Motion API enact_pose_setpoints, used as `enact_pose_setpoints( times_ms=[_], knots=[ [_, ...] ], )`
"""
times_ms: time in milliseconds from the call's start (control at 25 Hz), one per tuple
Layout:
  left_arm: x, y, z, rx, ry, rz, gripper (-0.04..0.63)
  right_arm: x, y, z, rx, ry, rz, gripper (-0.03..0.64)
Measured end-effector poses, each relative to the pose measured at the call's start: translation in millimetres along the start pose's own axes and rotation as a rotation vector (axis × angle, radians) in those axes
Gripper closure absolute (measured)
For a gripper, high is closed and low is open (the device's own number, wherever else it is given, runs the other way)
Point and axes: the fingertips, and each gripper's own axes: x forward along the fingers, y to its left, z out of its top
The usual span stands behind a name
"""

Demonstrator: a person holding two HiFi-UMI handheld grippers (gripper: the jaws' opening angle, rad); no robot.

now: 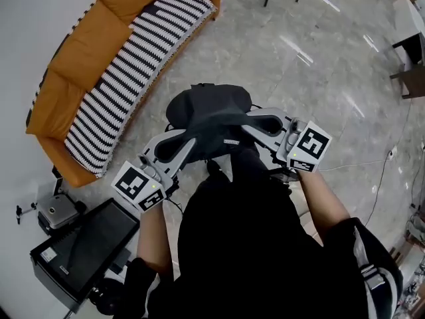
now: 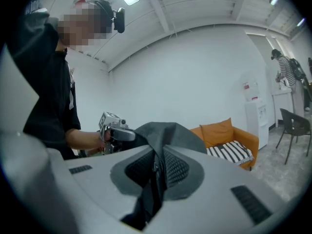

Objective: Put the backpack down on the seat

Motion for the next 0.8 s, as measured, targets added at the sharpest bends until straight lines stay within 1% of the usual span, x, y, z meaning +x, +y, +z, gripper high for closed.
enact_pose_setpoints(
  times_ms=[400,600,800],
  knots=[
    [66,71,30,-0.035,-0.004,0.051,0.546,19,-99,21,0.010,0.021,0.063,0.574],
    [97,95,49,-0.043,-0.009,0.081,0.546,22,-143,38,0.010,0.012,0.094,0.574],
    [126,114,69,-0.032,-0.015,0.127,0.546,21,-183,56,0.003,0.004,0.137,0.574]
  ],
)
